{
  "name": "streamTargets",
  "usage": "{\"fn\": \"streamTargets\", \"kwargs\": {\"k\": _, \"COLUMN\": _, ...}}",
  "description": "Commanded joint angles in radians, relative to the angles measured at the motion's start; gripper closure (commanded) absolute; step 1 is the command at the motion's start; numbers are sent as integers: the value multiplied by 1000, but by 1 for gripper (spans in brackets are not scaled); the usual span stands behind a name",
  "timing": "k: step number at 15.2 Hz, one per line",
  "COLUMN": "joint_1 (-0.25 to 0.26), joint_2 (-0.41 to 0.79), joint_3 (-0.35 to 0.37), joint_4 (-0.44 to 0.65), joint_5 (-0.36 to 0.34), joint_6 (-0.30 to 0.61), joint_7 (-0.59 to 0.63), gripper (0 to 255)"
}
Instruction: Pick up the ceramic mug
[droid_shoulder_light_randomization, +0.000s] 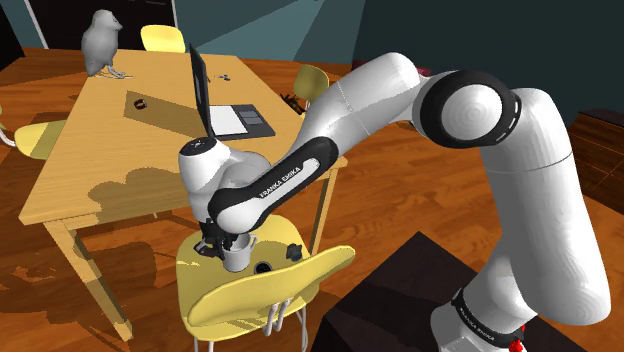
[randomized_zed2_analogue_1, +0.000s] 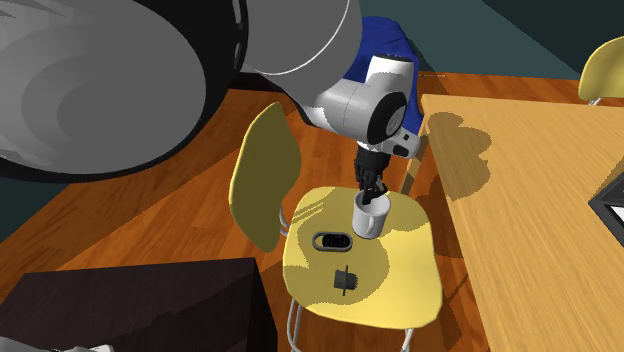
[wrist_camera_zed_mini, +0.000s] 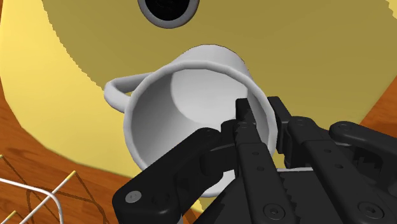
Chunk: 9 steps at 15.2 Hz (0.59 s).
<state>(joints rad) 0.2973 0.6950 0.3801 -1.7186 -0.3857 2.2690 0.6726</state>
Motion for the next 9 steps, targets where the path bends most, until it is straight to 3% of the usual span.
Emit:
{"fn": "streamTargets", "kwargs": {"k": 1, "joint_1": 0, "joint_2": 0, "joint_3": 0, "joint_4": 0, "joint_5": 0, "joint_6": 0, "joint_7": 0, "gripper": 255}}
{"fn": "streamTargets", "kwargs": {"k": 9, "joint_1": -6, "joint_2": -27, "joint_3": 10, "joint_4": -1, "joint_5": 12, "joint_6": -24, "joint_7": -7, "gripper": 255}}
